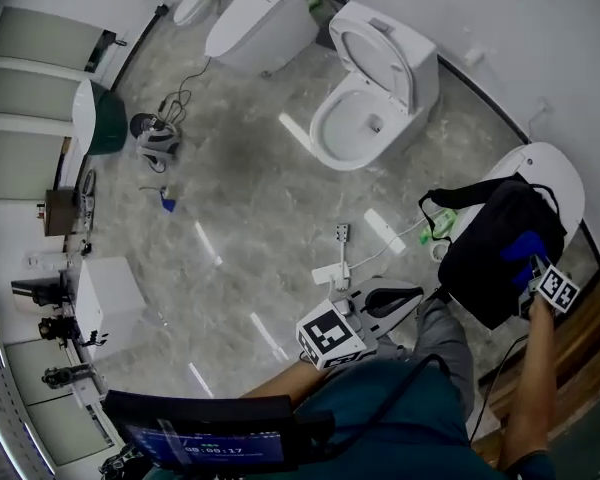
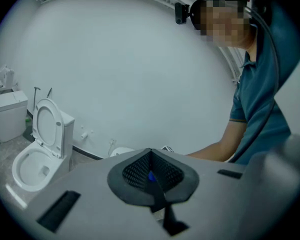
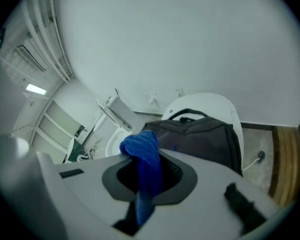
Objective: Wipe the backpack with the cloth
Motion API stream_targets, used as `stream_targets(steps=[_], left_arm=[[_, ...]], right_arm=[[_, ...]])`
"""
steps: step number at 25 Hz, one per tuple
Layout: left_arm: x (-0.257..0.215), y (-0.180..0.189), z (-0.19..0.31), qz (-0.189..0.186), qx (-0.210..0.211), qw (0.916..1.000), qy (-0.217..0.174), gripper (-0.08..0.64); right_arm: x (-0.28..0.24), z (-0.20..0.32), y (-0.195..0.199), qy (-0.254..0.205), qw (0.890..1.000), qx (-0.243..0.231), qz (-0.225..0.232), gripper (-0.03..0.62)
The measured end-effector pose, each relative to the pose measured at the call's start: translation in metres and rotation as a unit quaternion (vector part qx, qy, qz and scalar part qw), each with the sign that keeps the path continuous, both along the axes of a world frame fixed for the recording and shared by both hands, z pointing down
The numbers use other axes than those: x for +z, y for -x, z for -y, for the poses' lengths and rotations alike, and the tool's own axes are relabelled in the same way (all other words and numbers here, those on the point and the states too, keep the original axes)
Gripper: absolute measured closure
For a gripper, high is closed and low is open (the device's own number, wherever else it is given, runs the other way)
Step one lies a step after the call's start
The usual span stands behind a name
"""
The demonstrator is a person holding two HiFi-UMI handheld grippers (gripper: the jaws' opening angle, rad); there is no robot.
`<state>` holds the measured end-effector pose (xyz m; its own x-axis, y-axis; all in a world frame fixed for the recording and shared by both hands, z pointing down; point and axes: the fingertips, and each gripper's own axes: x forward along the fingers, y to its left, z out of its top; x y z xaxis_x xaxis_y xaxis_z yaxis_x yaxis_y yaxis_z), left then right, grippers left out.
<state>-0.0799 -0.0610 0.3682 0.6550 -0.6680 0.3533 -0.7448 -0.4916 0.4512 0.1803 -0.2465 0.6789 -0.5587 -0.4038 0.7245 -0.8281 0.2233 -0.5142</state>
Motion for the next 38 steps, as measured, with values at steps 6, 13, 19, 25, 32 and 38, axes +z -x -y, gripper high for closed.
stream_targets(steps=[6,13,19,25,32,38], left_arm=[[-0.025,0.029,-0.031,-0.009,0.037,0.9975,-0.06,0.555],[-0.065,0.083,-0.081,-0.023,0.097,0.9882,-0.117,0.554],[-0.096,0.116,-0.118,-0.036,0.136,0.9766,-0.163,0.555],[-0.123,0.111,-0.152,-0.039,0.162,0.964,-0.207,0.555],[-0.179,0.101,-0.225,-0.068,0.14,0.9537,-0.257,0.555],[-0.196,0.058,-0.34,-0.053,0.16,0.951,-0.259,0.555]], right_arm=[[-0.16,-0.03,0.029,-0.181,0.98,0.054,0.066,0.568],[-0.388,-0.139,0.053,-0.425,0.9,0.096,0.022,0.568],[-0.516,-0.279,0.085,-0.549,0.827,0.108,-0.047,0.568],[-0.58,-0.397,0.094,-0.597,0.787,0.102,-0.117,0.568],[-0.602,-0.518,0.074,-0.606,0.777,0.126,-0.116,0.566],[-0.602,-0.652,0.038,-0.617,0.767,0.137,-0.109,0.568]])
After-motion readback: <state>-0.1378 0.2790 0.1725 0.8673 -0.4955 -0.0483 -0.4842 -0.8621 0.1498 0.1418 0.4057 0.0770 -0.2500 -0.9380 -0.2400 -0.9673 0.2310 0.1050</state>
